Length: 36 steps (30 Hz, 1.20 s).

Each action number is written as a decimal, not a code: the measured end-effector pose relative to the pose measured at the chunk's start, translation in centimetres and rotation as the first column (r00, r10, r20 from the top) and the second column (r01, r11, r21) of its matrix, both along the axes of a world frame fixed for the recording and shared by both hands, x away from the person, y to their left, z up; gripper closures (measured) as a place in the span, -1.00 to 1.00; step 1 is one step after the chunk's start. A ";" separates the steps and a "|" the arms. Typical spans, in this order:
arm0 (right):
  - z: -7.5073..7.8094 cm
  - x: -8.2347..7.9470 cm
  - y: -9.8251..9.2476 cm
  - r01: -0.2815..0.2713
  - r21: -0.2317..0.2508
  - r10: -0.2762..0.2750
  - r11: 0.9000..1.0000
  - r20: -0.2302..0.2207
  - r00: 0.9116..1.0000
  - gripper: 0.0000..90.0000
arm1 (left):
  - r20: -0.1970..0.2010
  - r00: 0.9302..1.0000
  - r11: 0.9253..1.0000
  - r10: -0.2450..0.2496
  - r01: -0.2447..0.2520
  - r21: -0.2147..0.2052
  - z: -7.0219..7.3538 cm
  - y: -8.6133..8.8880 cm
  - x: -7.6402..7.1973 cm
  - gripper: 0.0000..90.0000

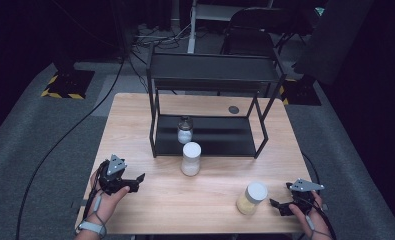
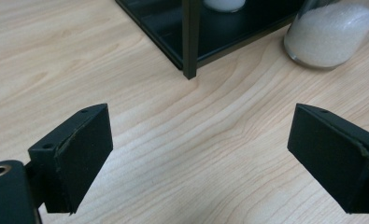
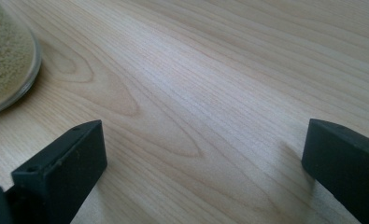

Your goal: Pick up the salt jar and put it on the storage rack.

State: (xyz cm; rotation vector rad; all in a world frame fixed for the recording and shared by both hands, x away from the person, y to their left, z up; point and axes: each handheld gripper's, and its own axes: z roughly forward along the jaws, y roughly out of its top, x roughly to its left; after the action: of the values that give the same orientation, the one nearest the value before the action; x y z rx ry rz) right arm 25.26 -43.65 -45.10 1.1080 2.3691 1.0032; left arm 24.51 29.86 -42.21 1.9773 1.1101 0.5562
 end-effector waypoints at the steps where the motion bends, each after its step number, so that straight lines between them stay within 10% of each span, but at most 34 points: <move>1: 0.0 0.0 0.0 0.000 0.000 0.000 1.000 0.000 1.000 -0.99 | 0.000 1.000 1.000 0.000 0.000 0.000 0.0 0.0 0.0 -0.85; 36: 0.0 0.0 0.0 0.000 0.000 0.000 1.000 0.000 1.000 -0.99 | -0.143 0.982 0.991 0.121 -0.112 0.072 -2.7 -0.7 0.5 -0.92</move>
State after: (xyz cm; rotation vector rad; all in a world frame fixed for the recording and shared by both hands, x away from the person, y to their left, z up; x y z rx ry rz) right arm 25.26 -43.65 -45.10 1.1079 2.3689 1.0031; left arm 24.99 29.13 -44.90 2.0449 1.3208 0.5184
